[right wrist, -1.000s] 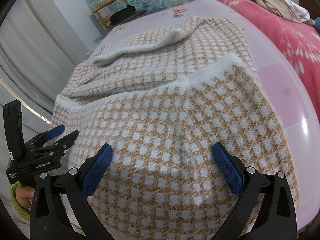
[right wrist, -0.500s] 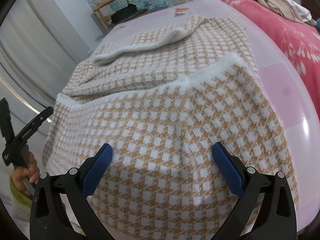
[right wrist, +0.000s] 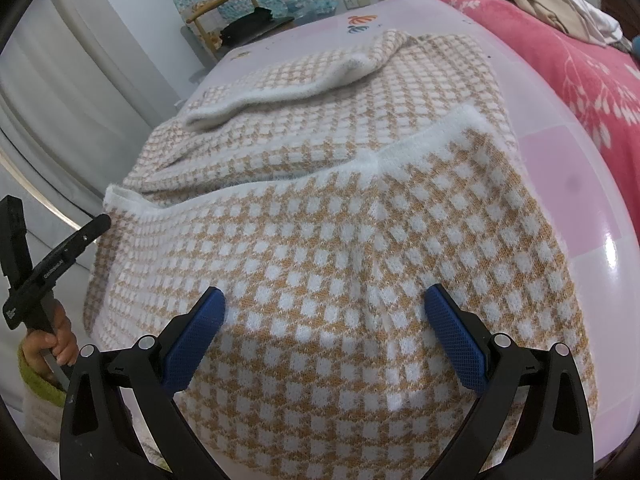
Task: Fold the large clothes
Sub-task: 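Grasp the white fuzzy trim with the left tool while the right tool grasps it too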
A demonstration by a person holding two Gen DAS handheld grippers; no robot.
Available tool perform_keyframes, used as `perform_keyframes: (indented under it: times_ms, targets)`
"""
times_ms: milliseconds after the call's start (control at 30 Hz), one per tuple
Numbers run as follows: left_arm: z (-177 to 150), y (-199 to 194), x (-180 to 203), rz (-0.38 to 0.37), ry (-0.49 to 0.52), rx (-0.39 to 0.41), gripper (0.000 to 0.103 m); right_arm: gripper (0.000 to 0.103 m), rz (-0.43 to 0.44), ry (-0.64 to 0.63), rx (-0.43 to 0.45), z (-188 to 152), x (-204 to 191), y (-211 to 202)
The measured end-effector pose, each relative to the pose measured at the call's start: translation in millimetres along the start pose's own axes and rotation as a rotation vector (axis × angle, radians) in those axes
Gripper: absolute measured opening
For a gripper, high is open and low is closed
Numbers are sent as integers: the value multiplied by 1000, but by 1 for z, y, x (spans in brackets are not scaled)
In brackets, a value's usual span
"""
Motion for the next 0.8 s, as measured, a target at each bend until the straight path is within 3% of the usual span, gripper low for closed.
perform_keyframes:
  times_ms: [100,400,567,667,733,800]
  targets:
    - [1,10,-8,15,-23,-29,25,95,-1,2,1,0,-1,0]
    - [10,30,-23,-69,-97,-64,28,95,1,0,0,0,0,-1]
    - [8,21,-4,-120,-41,-50,29,95,-1,2,2,0,-1,-1]
    - [2,24,4,-23,36,-87,30,95,1,0,2,-1,-1,-1]
    - [-4,35,6,118,104,-149,30,95,10,-3,-2,-1,-1,-2]
    - [-5,37,11,158,128,-154,30,95,20,-10,-12,-1,0,-5]
Point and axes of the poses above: each gripper's, at about its wrist camera, not at the fingertips, and y roughly the way its jaws point, x to its right, z to its top, the point moved 6 cm from there along y, roughly the way its jaws point, and after that the axes turned 6 degrees about y, right-handed, at the moved point
